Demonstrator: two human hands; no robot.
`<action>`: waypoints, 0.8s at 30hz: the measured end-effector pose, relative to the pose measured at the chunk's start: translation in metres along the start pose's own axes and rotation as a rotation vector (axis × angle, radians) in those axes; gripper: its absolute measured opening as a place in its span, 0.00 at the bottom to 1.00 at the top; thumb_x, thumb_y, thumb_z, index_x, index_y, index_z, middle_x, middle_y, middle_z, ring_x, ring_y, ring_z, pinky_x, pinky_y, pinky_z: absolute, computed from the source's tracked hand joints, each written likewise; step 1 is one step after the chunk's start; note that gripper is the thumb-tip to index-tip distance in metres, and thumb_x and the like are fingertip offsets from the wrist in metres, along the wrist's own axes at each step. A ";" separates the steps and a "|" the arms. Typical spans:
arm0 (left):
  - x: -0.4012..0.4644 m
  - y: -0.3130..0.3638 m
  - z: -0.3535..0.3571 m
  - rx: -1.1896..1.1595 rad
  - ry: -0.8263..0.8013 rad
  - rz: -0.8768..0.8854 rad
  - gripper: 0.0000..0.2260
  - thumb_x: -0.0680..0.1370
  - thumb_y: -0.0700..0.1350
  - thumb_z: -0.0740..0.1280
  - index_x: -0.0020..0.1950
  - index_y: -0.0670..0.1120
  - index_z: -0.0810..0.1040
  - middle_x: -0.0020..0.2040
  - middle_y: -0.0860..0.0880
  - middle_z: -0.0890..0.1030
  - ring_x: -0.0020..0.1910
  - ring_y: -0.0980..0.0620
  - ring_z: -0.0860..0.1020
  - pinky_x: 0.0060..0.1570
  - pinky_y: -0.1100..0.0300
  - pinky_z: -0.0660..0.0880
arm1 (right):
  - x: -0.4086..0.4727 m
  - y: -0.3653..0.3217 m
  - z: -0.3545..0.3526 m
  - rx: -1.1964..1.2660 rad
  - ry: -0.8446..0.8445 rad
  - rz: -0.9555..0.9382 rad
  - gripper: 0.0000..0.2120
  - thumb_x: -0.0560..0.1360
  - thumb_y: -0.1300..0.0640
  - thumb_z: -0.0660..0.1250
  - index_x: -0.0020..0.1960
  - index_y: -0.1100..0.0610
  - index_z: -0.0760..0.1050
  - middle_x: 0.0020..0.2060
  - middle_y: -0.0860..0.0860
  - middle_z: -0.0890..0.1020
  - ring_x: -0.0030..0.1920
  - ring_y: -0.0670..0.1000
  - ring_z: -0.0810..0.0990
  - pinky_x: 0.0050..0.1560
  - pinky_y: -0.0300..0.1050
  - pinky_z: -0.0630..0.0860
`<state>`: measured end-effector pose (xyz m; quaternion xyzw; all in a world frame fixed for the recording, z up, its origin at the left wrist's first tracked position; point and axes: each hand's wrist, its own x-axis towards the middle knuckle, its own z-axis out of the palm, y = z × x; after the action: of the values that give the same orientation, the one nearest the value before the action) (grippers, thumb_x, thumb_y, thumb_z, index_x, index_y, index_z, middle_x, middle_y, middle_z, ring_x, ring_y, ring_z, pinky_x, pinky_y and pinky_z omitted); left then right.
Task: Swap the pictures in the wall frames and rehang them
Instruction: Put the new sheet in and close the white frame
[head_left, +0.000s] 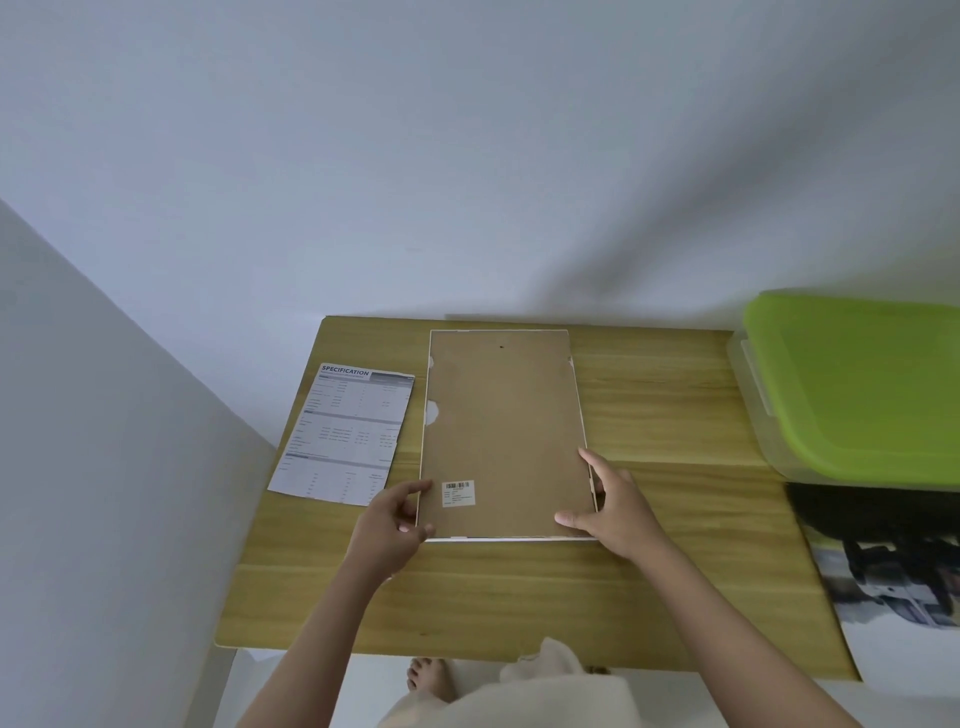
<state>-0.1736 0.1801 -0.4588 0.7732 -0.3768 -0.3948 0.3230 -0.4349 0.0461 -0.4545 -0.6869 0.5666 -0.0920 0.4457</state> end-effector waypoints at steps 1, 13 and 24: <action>0.001 -0.001 0.000 -0.009 -0.007 -0.001 0.24 0.69 0.37 0.73 0.59 0.58 0.74 0.42 0.49 0.74 0.36 0.54 0.74 0.39 0.64 0.75 | 0.001 0.000 0.000 -0.009 -0.005 0.004 0.46 0.62 0.51 0.79 0.74 0.45 0.59 0.56 0.50 0.68 0.56 0.47 0.72 0.59 0.40 0.68; 0.007 -0.010 -0.006 -0.024 -0.056 0.048 0.26 0.69 0.37 0.73 0.59 0.62 0.72 0.43 0.49 0.74 0.37 0.54 0.73 0.42 0.64 0.74 | 0.009 -0.001 0.004 -0.073 0.020 0.009 0.45 0.62 0.50 0.79 0.73 0.43 0.60 0.53 0.49 0.70 0.57 0.51 0.73 0.59 0.43 0.70; 0.009 -0.004 -0.010 0.150 -0.145 0.114 0.31 0.70 0.36 0.72 0.69 0.55 0.67 0.47 0.51 0.71 0.39 0.58 0.72 0.39 0.71 0.69 | -0.002 0.000 0.007 -0.083 0.023 0.106 0.48 0.58 0.50 0.80 0.72 0.43 0.60 0.58 0.51 0.79 0.55 0.52 0.79 0.54 0.44 0.74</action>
<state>-0.1602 0.1767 -0.4600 0.7418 -0.4710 -0.4016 0.2582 -0.4309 0.0514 -0.4576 -0.6728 0.6106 -0.0527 0.4144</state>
